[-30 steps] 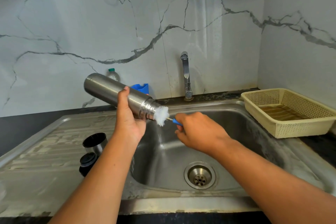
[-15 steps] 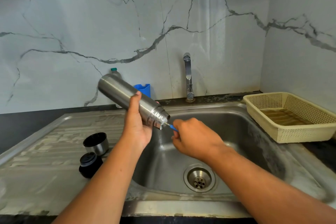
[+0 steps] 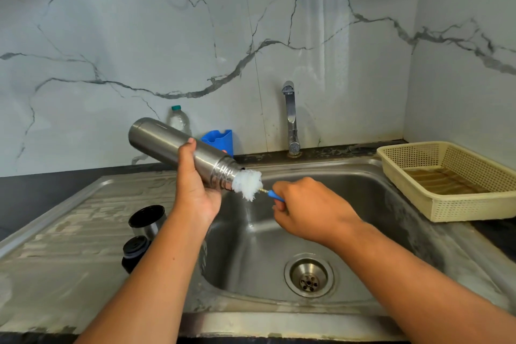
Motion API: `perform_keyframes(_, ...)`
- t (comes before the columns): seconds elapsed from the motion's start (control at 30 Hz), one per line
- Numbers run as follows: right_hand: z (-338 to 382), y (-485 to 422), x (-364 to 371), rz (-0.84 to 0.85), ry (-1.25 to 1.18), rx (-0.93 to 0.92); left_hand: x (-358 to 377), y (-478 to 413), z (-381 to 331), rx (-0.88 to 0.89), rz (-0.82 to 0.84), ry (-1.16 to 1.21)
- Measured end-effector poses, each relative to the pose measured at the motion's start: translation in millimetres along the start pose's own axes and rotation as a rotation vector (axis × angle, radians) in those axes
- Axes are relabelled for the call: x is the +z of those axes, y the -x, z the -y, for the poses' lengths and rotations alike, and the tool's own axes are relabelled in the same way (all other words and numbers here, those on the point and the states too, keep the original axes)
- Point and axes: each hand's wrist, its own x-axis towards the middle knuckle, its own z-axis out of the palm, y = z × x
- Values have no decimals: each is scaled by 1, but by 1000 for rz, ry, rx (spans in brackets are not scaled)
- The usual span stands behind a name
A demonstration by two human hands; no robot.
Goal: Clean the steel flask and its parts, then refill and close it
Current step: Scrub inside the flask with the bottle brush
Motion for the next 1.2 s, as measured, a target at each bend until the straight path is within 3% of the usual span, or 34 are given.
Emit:
perform_keyframes(0.13, 17, -5, 9, -12, -60, -14, 6, 13, 17, -67, 59, -129)
perform_keyframes(0.33, -1, 3, -2, 5, 12, -6, 2, 3, -2, -9, -15, 7)
perform_keyframes(0.47, 16, -7, 5, 9, -32, -16, 11, 15, 18, -77, 58, -139)
perform_keyframes(0.63, 0, 3, -5, 40, 16, 9, 0, 1, -8, -1, -31, 15)
perform_keyframes(0.8, 19, -6, 5, 12, -43, 12, 7, 13, 16, -70, 51, -131)
perform_keyframes(1.0, 0, 6, -2, -18, -38, 12, 2, 0, 2, -24, -7, -26)
perform_keyframes(1.2, 5, -1, 6, -21, -319, 128, 1, -2, -2, -27, -30, -24)
